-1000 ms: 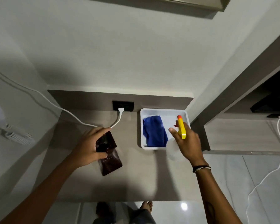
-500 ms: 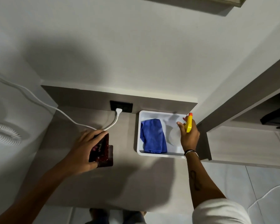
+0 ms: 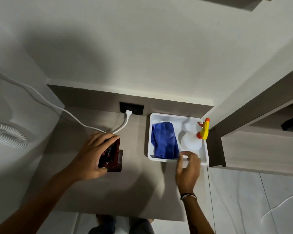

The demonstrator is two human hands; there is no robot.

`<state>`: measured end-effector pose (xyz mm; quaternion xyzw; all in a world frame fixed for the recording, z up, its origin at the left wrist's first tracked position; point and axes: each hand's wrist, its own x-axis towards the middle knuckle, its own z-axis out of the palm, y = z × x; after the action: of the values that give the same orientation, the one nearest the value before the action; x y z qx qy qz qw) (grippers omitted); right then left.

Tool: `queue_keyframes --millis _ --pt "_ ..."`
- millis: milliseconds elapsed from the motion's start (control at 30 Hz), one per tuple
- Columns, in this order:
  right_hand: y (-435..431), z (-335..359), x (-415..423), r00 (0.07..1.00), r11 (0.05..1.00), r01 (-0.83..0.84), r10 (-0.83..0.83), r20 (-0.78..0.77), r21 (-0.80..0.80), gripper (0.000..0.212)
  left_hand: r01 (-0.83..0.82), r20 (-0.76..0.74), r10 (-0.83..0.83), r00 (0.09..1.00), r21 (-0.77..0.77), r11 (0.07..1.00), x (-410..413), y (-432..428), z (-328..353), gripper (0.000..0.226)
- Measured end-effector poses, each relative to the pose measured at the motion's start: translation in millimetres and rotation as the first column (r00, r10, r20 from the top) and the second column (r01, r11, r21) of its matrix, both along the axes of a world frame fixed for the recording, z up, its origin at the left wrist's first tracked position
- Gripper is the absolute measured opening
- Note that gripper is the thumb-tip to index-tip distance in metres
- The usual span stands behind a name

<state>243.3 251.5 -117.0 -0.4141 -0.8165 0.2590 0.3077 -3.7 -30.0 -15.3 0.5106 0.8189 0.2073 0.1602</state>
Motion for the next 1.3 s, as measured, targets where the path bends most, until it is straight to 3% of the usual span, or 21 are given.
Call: queue_keyframes --millis 67,133,267,367,700,867,967,1033,1100,1167,1233,1300 --pt "3.2 -8.1 -25.3 0.940 0.950 -0.303 0.284 0.187 0.079 0.034 -0.009 -0.018 0.009 1.000 0.002 1.000 1.1 -0.8 -1.5 0.111" --pt "14.6 -6.6 -60.0 0.819 0.894 -0.448 0.411 0.400 -0.001 0.058 -0.015 -0.043 0.015 0.999 0.003 1.000 3.4 -0.8 -3.0 0.115" --pt "38.3 -5.3 -106.5 0.562 0.839 -0.519 0.478 0.675 -0.162 0.077 -0.024 -0.092 0.028 0.995 0.042 0.999 6.5 0.1 -5.0 0.118" --pt "45.5 -13.3 -118.6 0.443 0.836 -0.510 0.456 0.772 -0.201 0.082 -0.031 -0.113 0.035 0.993 0.036 0.999 7.9 0.7 -8.0 0.116" --pt "37.2 -33.1 -125.2 0.422 0.867 -0.458 0.407 0.810 -0.196 0.076 -0.033 -0.163 0.034 0.986 0.008 0.999 9.5 1.0 -10.4 0.112" --pt "40.3 -34.4 -126.8 0.469 0.868 -0.447 0.432 0.770 -0.215 0.069 -0.059 -0.128 0.060 0.990 0.019 0.998 9.0 1.6 -12.3 0.109" --pt "47.8 -33.3 -124.3 0.568 0.885 -0.425 0.425 0.705 -0.190 0.080 -0.104 -0.037 0.105 0.994 0.026 0.994 6.8 2.0 -7.3 0.109" --pt "51.8 -24.1 -123.7 0.645 0.887 -0.391 0.453 0.615 -0.244 0.075 -0.117 -0.013 0.118 0.993 0.040 0.992 6.4 -2.2 -3.2 0.108" --pt "54.9 -7.5 -122.9 0.786 0.908 -0.300 0.409 0.463 -0.294 0.053 -0.156 0.035 0.153 0.988 0.086 0.984 4.9 -9.8 -1.0 0.106" --pt "49.2 11.6 -115.4 0.937 0.942 -0.148 0.231 0.262 -0.301 0.043 -0.237 0.161 0.212 0.964 0.156 0.959 6.5 -22.0 -2.2 0.104" --pt "32.0 28.0 -96.2 0.992 0.959 -0.076 0.100 0.074 -0.273 0.051 -0.323 0.344 0.242 0.907 0.202 0.925 9.1 -39.6 -4.8 0.102" --pt "-0.5 41.2 -73.4 0.995 0.959 -0.089 0.076 -0.059 -0.268 0.054 -0.358 0.432 0.238 0.870 0.222 0.907 10.1 -55.8 -9.4 0.099"
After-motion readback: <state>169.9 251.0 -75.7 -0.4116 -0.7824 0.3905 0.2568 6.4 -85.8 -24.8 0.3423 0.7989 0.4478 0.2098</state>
